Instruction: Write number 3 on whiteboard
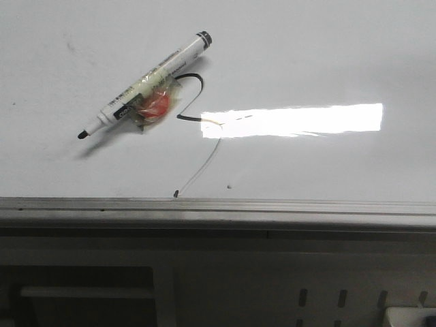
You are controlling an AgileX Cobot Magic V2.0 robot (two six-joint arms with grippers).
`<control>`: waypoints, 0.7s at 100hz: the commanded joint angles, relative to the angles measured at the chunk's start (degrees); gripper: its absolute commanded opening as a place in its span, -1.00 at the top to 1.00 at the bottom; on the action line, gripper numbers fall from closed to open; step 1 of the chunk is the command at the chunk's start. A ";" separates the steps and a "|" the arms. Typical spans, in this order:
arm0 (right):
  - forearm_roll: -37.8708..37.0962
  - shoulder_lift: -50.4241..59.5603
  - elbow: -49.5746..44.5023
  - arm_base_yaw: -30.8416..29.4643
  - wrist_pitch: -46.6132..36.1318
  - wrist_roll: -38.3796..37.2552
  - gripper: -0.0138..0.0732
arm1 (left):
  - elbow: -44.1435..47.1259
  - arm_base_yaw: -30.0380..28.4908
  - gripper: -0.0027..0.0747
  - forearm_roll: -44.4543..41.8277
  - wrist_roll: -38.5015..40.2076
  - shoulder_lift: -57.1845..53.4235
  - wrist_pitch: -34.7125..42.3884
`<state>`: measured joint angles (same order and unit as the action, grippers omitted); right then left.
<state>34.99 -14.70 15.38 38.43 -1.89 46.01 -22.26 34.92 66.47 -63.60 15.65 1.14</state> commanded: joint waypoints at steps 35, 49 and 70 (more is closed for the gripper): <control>0.29 6.08 -4.03 -0.50 -6.09 0.09 0.83 | 6.21 -0.10 0.98 3.04 -0.12 -9.05 -0.58; 0.29 6.08 -4.03 -0.50 -6.20 0.09 0.83 | 6.21 -0.10 0.98 3.04 -0.12 -9.05 -0.46; 0.29 6.08 -4.03 -0.50 -6.20 0.09 0.83 | 6.21 -0.10 0.98 3.04 -0.12 -9.05 -0.46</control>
<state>35.25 -8.07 9.86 38.43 -3.88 46.01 -14.57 34.92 68.95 -63.64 6.14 -0.31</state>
